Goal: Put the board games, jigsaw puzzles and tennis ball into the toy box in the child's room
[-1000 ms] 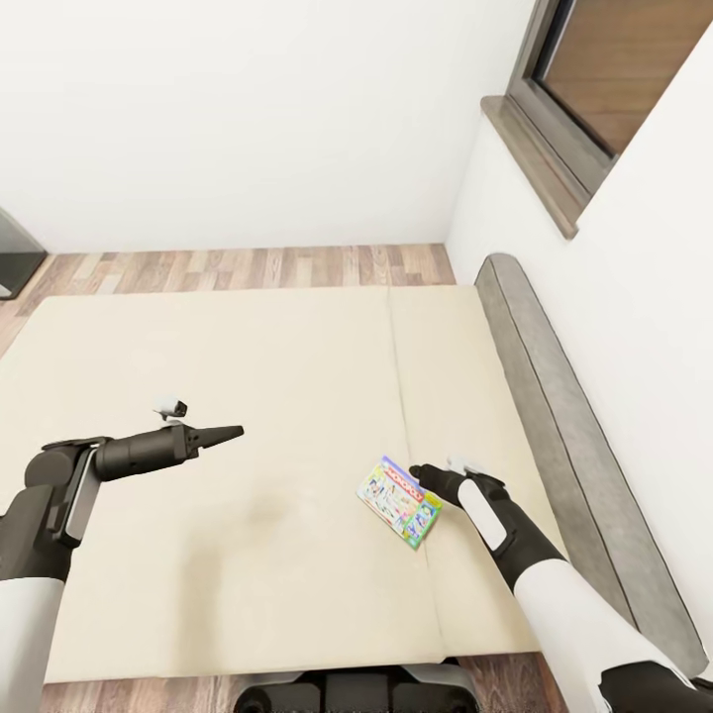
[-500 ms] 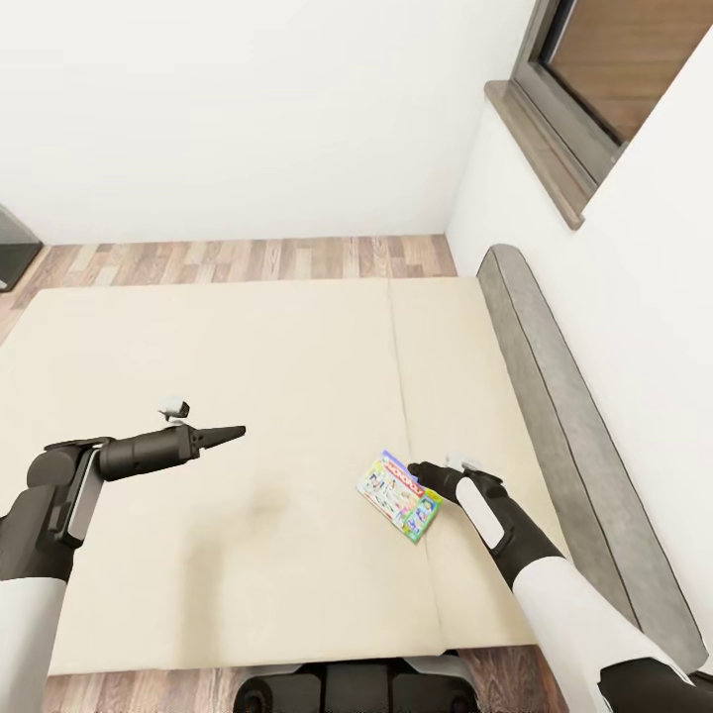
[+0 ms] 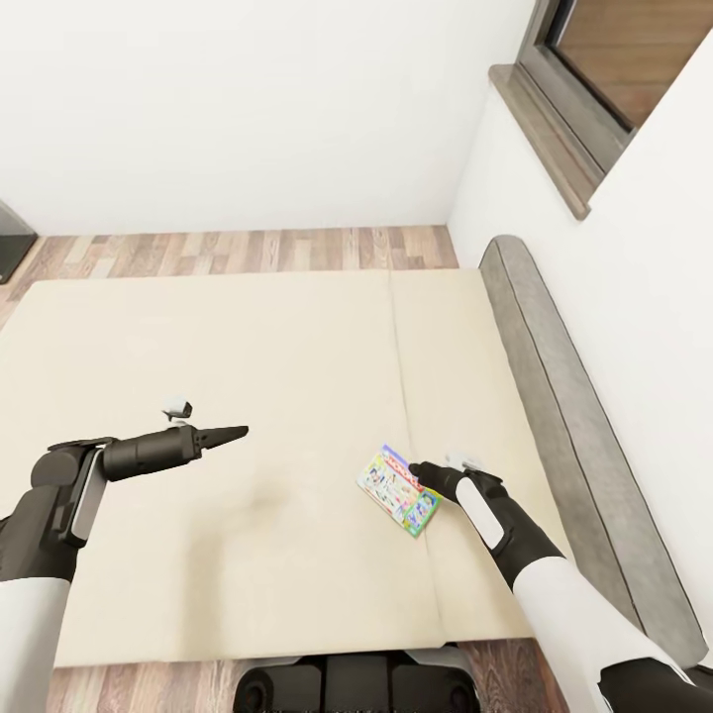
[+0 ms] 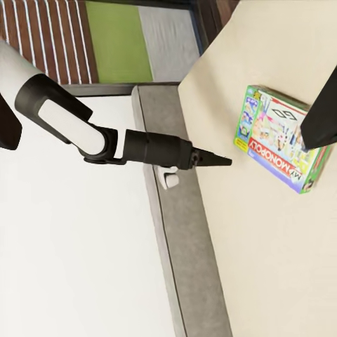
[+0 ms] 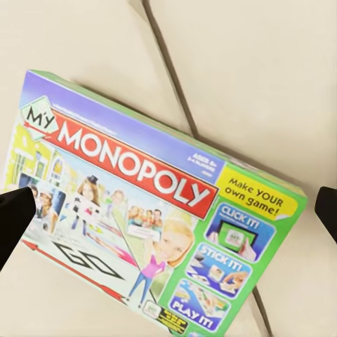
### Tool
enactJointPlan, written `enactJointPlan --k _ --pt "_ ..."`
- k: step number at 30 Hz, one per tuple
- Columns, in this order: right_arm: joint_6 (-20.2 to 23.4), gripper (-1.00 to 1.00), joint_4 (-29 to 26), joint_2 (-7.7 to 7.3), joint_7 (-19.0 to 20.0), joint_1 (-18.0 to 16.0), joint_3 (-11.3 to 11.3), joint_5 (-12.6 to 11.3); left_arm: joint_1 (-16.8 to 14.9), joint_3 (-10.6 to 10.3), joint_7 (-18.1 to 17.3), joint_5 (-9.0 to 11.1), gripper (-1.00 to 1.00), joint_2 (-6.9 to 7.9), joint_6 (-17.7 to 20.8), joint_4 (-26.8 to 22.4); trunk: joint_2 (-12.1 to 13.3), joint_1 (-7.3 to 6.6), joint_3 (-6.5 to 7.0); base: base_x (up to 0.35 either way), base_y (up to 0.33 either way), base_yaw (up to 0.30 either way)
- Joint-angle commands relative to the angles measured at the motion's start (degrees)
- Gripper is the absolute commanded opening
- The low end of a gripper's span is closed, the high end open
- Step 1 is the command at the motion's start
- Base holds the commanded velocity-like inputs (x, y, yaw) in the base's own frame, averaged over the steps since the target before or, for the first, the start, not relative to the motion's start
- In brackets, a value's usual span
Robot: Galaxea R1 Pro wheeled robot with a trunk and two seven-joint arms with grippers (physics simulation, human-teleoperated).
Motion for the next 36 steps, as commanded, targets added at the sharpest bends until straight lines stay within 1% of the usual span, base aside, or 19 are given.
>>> enactJointPlan --k 1,6,12,17,36 --pt "0.1 1.00 -0.1 -0.01 -0.6 0.0 0.2 -0.6 0.0 0.0 -0.1 0.1 1.00 0.01 0.5 0.0 -0.1 0.03 -0.17 0.000 0.000 0.000" --pt "0.2 1.00 -0.6 0.06 -0.6 -0.5 0.1 -0.6 0.0 0.0 -0.1 0.1 1.00 0.02 0.5 0.0 -0.1 0.03 -0.64 0.000 0.000 0.000" --pt "0.5 1.00 -1.8 -0.02 -0.6 -3.4 0.2 -0.6 0.0 0.0 -0.1 0.1 1.00 0.01 0.5 0.1 -0.1 0.03 -1.20 0.000 0.000 0.000" --pt "0.4 1.00 -2.0 0.03 -0.6 -4.3 0.2 -0.6 0.0 0.0 -0.1 0.1 1.00 -0.28 0.5 0.1 -0.1 0.03 -1.67 0.000 0.000 0.000" --pt "0.2 1.00 -2.3 0.06 -0.6 -4.7 0.1 -0.5 0.0 -0.4 -0.1 0.1 1.00 -0.45 0.5 0.1 -0.1 0.03 -3.46 0.000 0.000 0.000"
